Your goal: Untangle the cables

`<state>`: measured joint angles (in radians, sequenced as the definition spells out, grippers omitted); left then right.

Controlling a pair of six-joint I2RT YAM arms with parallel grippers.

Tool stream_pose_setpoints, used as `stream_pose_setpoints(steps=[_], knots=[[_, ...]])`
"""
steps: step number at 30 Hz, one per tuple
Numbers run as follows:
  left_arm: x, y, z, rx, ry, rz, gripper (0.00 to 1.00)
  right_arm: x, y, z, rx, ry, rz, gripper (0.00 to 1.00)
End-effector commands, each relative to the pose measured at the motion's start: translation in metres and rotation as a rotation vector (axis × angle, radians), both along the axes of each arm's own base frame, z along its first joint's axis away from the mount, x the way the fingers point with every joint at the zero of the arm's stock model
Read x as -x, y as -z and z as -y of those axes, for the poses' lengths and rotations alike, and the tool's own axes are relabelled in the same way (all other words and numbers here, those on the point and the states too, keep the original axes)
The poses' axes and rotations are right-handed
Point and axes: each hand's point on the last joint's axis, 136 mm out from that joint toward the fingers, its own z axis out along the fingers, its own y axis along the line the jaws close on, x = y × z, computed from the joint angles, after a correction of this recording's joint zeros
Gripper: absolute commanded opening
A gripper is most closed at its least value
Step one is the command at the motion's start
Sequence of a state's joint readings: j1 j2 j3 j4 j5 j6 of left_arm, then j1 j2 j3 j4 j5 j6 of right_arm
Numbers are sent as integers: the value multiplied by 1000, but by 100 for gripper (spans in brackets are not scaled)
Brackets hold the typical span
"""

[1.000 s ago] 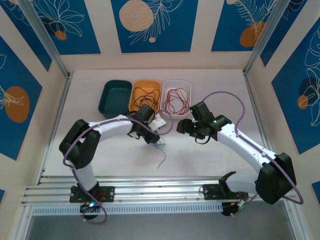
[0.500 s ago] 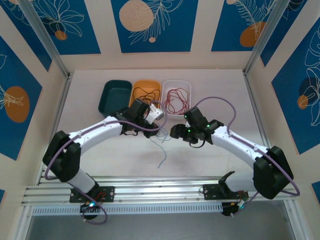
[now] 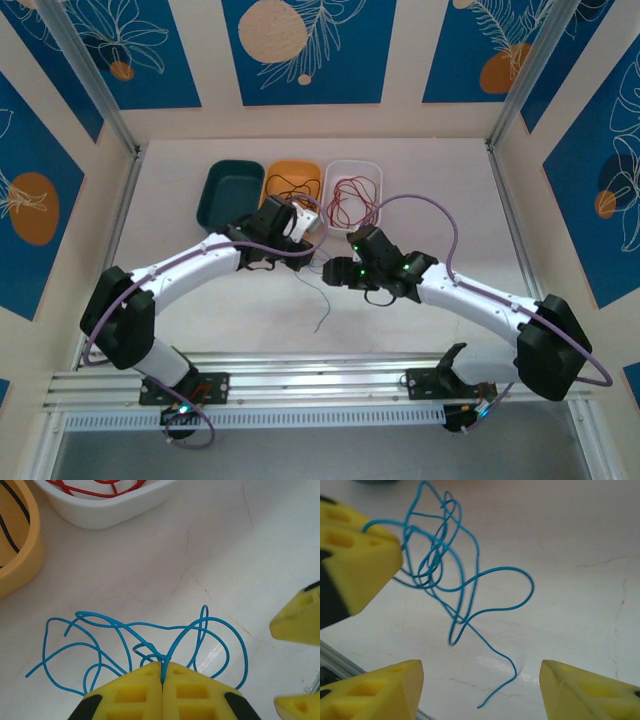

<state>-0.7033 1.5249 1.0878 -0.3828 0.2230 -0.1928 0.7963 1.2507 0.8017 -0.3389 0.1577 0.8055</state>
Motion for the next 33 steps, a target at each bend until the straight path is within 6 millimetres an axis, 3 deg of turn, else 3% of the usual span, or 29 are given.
stream_pose_setpoints(steps=[1, 12, 14, 20, 27, 33], knots=[[-5, -12, 1, 18, -31, 7, 0, -1, -1, -2, 30, -12, 52, 61], [-2, -9, 0, 25, -35, -4, 0, -16, 10, -36, 53, -63, 48, 45], [-1, -7, -1, 23, -36, -8, 0, -19, 13, -39, 60, -63, 46, 39], [-1, -5, -3, 13, -41, -6, 0, -23, 20, -29, 113, -13, 32, 23], [-6, -1, -8, -11, -70, -1, 0, -14, 20, -11, 144, 9, 10, 6], [-13, 7, -19, -69, -120, 15, 0, -5, 11, -4, 113, 3, -6, 4]])
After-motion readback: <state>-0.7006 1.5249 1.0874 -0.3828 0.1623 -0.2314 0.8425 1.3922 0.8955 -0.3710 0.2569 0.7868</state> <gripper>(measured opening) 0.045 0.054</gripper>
